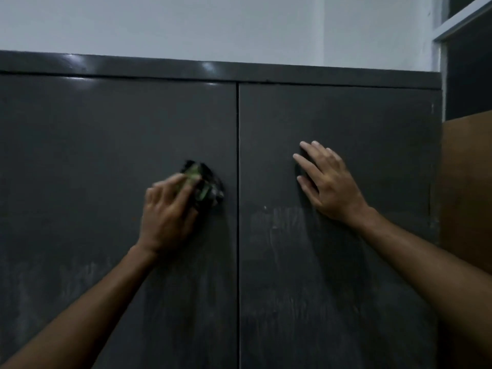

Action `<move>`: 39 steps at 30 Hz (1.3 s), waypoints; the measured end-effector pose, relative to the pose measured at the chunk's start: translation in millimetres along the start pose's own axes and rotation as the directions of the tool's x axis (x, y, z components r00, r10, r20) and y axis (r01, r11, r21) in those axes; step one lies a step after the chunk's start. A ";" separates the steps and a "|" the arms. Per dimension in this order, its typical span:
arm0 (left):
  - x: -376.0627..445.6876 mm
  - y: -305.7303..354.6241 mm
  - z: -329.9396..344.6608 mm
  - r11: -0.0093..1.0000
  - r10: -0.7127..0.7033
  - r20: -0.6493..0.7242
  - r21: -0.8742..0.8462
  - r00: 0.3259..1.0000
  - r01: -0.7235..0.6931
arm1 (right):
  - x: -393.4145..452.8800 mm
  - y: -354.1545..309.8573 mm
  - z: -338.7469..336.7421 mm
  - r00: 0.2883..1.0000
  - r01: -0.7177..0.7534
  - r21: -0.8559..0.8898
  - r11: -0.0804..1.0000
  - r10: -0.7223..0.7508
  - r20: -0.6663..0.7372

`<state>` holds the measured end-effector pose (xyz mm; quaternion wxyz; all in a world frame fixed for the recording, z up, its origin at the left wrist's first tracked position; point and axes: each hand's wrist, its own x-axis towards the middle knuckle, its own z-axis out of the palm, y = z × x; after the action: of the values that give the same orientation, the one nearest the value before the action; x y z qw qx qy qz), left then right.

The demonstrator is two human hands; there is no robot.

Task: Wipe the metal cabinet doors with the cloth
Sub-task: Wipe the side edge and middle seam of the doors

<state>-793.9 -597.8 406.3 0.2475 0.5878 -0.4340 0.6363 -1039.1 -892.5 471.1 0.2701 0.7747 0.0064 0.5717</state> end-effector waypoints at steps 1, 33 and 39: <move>10.4 -4.5 -3.1 0.983 -0.185 -0.070 -0.007 0.980 0.185 | 0.5 3.5 0.0 1.000 0.006 0.009 1.000 -0.006 -0.015; 65.2 159.0 48.4 0.997 0.068 0.132 0.018 0.989 -0.071 | -77.2 122.7 -24.0 0.982 -0.085 0.129 0.988 0.106 -0.159; 33.2 240.3 96.6 0.812 0.578 0.265 -0.100 0.771 -0.575 | -94.1 162.4 -28.0 0.983 -0.137 0.066 0.988 0.144 -0.116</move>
<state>-946.9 -806.1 368.9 -0.0203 0.5096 -0.6281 0.5876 -1145.1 -1049.6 462.8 0.2058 0.7449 -0.0154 0.6344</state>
